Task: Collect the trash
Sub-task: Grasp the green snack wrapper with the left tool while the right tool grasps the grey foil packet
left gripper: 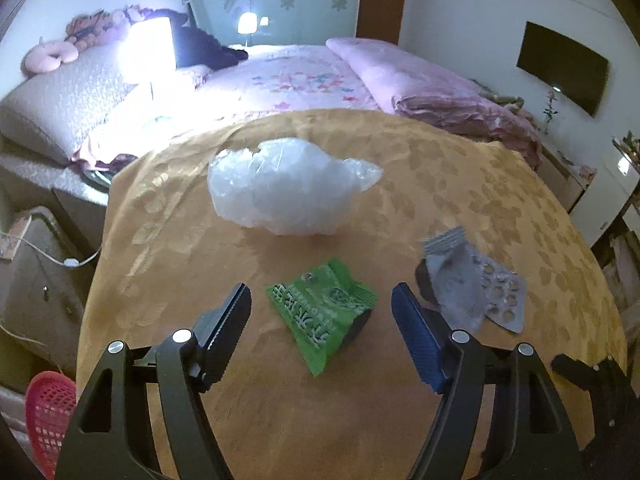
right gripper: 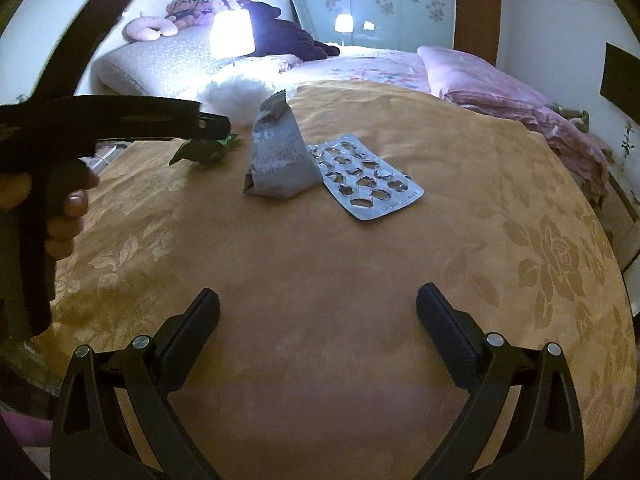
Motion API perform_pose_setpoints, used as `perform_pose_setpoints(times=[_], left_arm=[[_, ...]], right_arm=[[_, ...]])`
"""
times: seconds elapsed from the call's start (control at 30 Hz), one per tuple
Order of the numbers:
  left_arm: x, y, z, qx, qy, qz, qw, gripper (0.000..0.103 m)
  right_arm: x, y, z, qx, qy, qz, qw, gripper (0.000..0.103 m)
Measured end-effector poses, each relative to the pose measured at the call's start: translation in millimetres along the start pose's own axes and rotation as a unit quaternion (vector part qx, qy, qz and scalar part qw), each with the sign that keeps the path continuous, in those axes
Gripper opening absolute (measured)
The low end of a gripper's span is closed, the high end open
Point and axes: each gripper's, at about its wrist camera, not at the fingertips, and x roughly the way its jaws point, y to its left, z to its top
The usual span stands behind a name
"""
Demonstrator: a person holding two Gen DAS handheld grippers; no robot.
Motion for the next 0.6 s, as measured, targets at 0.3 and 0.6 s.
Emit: perform_pose_setpoints(times=[0.3,0.6], left_arm=[[-0.7,-1.0,-2.3,0.019,-0.014,0.0,0.9997,0.041],[-1.9,3.2,-14.3,0.012,-0.002,-0.014,0.9998,0.015]], right_arm=[[-1.1,-2.2,-1.9,-0.002,-0.012,0.0,1.0,0.096],[-0.6,-0.9,-2.8,0.001,-0.018,-0.002,1.0,0.096]])
